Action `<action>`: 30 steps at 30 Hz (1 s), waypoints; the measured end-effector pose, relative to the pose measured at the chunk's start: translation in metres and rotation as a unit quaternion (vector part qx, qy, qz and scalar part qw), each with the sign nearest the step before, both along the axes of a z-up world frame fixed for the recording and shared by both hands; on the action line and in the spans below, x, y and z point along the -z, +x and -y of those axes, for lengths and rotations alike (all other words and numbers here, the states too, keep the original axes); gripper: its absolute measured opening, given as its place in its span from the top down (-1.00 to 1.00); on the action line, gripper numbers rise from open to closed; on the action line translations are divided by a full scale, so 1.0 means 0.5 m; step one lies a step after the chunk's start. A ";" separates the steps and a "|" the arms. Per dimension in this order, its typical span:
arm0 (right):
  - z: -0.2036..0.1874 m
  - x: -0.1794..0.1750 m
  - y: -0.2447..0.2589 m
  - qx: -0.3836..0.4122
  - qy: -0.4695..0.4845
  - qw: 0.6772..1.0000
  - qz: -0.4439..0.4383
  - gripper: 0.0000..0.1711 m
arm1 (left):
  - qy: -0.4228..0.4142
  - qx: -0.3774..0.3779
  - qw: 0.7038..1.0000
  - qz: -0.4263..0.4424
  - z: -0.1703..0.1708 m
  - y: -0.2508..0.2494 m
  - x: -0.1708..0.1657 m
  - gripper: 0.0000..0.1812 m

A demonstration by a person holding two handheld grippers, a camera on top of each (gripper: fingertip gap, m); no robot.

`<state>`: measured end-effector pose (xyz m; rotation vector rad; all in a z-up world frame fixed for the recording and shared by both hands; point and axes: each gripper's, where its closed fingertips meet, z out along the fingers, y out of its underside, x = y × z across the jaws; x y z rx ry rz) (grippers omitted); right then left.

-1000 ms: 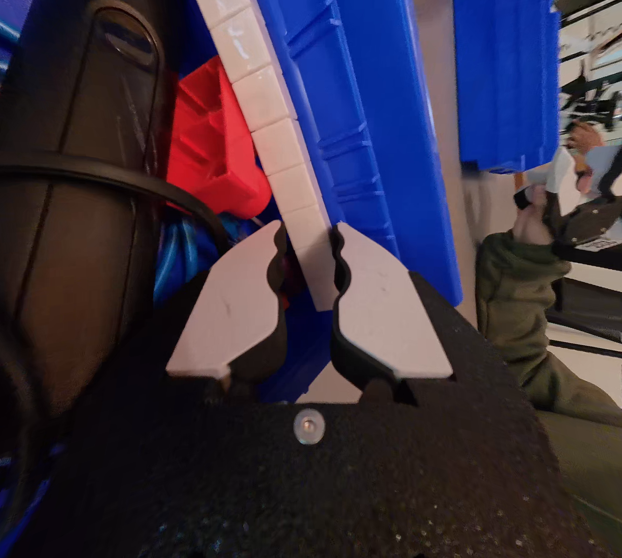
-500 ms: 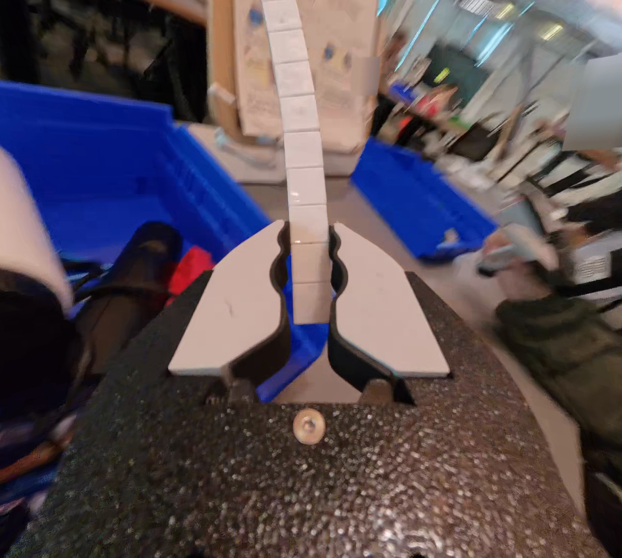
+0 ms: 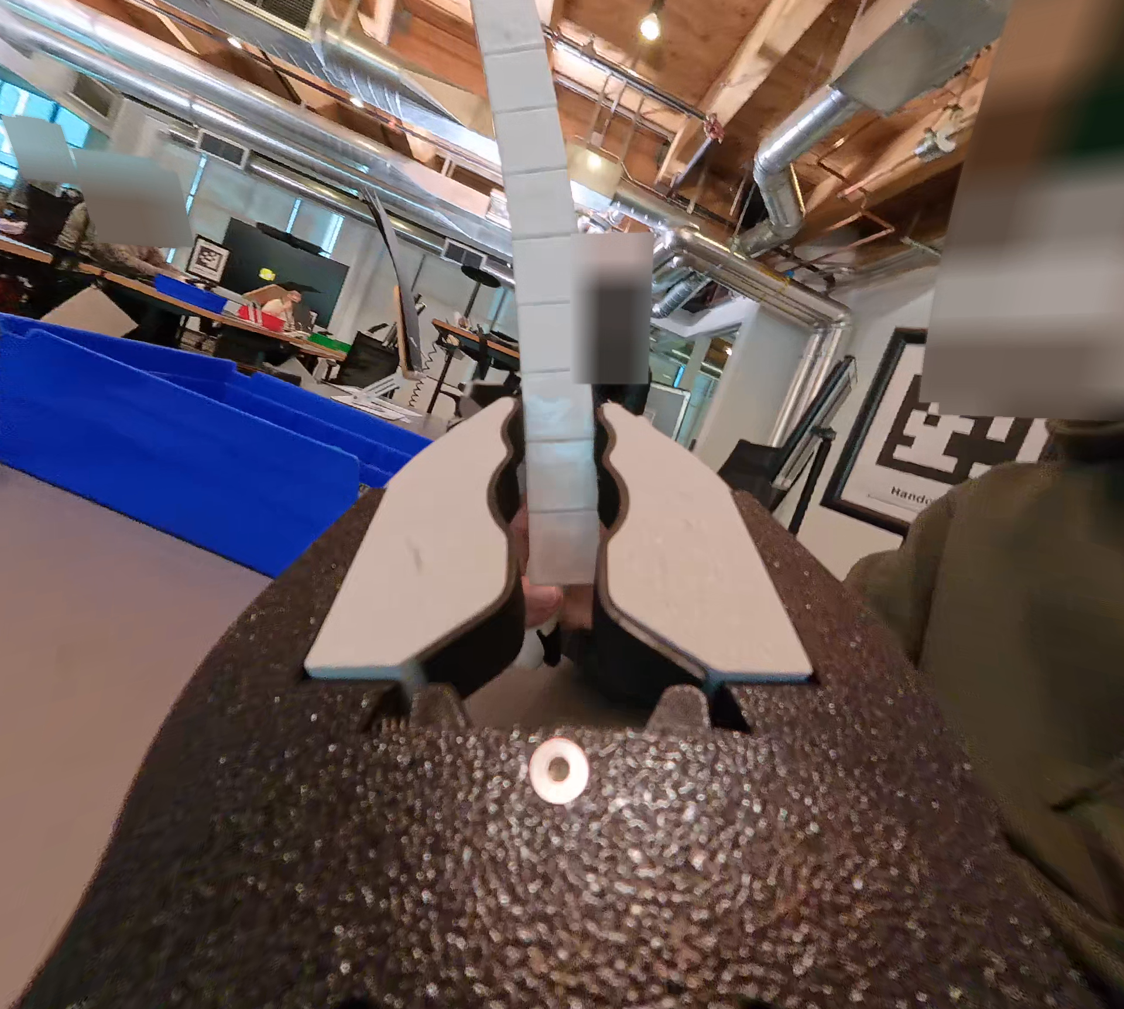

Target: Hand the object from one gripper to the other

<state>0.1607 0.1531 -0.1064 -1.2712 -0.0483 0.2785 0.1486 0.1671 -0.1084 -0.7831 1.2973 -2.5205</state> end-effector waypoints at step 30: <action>-0.024 0.133 -0.002 0.065 -0.213 0.932 0.286 0.71 | 0.263 -0.211 0.935 0.110 0.023 0.007 0.032 0.72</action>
